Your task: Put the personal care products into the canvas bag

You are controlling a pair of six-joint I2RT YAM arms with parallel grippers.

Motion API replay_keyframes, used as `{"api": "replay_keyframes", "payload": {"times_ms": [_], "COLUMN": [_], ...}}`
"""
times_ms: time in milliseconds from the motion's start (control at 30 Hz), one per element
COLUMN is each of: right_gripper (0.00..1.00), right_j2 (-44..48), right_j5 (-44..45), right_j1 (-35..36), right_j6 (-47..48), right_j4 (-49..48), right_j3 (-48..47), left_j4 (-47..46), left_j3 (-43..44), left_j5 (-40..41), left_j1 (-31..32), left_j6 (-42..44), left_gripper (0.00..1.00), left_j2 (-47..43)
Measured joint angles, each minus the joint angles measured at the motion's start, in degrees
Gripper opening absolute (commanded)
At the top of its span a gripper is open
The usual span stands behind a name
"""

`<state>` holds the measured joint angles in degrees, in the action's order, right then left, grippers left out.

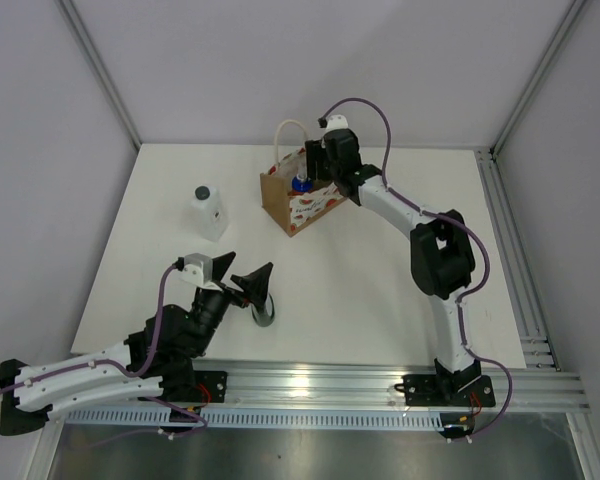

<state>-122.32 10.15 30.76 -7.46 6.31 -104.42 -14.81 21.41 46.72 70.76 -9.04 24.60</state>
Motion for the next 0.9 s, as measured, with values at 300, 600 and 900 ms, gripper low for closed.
{"api": "replay_keyframes", "payload": {"times_ms": [300, 600, 900], "right_gripper": [0.06, 0.29, 0.53], "right_j2": [-2.45, -4.74, -5.88], "right_j5": [2.71, 3.87, 4.02], "right_j1": [0.85, 0.92, 0.98], "right_j6": [0.42, 1.09, 1.07], "right_j4": [3.39, 5.16, 5.62], "right_j3": [-2.38, -5.2, -5.22], "left_j4": [0.0, 0.42, 0.42], "left_j3": [0.0, 0.0, 0.0], "left_j5": [-0.37, -0.37, -0.37], "left_j1": [0.02, 0.02, 0.02], "left_j6": [0.0, -0.04, -0.02], "left_gripper": [0.99, 0.99, 0.99], "left_j2": [-0.02, -0.02, -0.02]}}
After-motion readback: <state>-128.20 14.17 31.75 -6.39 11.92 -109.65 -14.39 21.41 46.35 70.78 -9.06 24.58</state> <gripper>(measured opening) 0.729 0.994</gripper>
